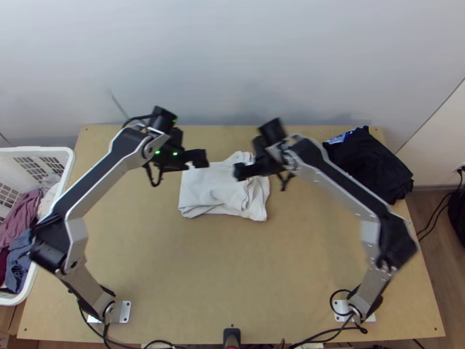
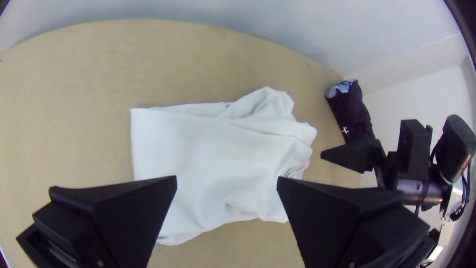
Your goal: Fold the t-shirt
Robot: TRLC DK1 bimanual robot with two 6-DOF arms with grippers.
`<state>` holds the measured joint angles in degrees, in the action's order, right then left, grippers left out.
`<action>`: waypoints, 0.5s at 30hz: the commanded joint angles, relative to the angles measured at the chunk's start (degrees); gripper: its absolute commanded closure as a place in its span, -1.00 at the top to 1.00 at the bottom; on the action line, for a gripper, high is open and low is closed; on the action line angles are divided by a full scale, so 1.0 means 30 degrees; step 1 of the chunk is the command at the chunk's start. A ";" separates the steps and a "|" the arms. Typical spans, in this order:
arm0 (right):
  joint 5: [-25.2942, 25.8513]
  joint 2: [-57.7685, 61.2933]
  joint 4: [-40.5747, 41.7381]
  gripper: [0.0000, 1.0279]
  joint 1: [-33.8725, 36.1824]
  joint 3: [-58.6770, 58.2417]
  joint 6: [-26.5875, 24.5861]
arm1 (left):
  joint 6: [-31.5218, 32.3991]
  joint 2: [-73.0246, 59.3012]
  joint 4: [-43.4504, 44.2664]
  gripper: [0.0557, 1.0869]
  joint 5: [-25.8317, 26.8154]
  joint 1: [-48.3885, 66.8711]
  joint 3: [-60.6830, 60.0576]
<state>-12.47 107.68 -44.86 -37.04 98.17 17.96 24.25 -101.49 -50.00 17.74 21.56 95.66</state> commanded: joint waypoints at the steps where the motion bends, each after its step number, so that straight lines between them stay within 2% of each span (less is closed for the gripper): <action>1: 0.0055 0.3101 0.0012 0.94 -0.2801 0.3429 0.0109 | -0.0115 0.1516 0.0523 0.90 -0.0170 -0.1269 -0.2530; 5: 0.0084 0.4156 0.0012 0.94 -0.3123 0.2081 -0.0038 | -0.0056 0.2044 0.0523 0.90 -0.0170 -0.1621 -0.2970; 15: 0.0406 0.4185 0.2034 0.94 0.0744 -0.2518 -0.1005 | -0.0232 0.4095 0.0318 0.90 -0.0170 -0.2969 -0.3995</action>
<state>-11.99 119.70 -41.52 -40.27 96.77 16.78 23.92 -93.08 -48.66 17.32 15.22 86.30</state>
